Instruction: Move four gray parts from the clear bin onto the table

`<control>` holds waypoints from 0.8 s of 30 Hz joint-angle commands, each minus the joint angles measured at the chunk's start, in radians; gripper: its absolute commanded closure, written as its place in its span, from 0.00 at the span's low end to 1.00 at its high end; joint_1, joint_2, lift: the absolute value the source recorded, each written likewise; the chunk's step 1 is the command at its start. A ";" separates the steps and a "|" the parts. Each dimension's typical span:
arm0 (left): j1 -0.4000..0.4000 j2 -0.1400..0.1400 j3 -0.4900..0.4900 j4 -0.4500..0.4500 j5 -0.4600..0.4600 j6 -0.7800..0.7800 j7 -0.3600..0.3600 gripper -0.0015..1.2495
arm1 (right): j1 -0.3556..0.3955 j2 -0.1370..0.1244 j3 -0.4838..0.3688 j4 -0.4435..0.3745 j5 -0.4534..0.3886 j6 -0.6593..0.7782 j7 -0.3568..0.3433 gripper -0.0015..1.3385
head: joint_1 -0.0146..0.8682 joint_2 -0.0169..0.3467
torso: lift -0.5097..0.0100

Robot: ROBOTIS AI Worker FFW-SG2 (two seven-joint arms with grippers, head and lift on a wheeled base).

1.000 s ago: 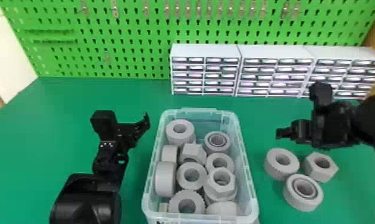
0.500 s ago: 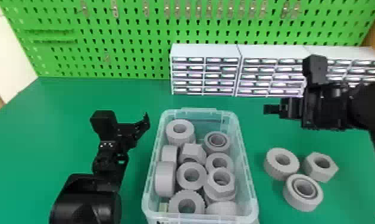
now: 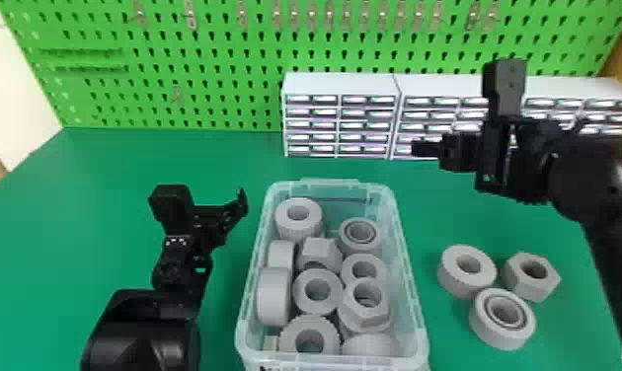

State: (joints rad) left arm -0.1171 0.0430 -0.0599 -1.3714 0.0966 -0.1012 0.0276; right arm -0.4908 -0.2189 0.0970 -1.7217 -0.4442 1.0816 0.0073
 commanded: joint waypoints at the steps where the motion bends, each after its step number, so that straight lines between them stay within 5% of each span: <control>1: 0.001 0.000 0.000 0.000 0.000 0.000 0.000 0.08 | -0.011 -0.004 0.044 -0.003 0.024 -0.022 0.011 0.42 | 0.80 0.24 | 0.88; 13: 0.004 0.000 -0.005 0.000 -0.003 0.000 0.000 0.08 | -0.040 -0.002 0.158 -0.003 0.068 -0.095 0.095 0.42 | 0.80 0.24 | 0.88; 24: 0.004 0.000 -0.005 0.000 -0.003 0.000 0.000 0.08 | -0.083 0.013 0.294 0.005 0.068 -0.118 0.099 0.42 | 0.80 0.24 | 0.88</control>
State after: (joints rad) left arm -0.1146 0.0429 -0.0637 -1.3714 0.0933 -0.1012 0.0276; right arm -0.5568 -0.2121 0.3423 -1.7210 -0.3759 0.9763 0.1047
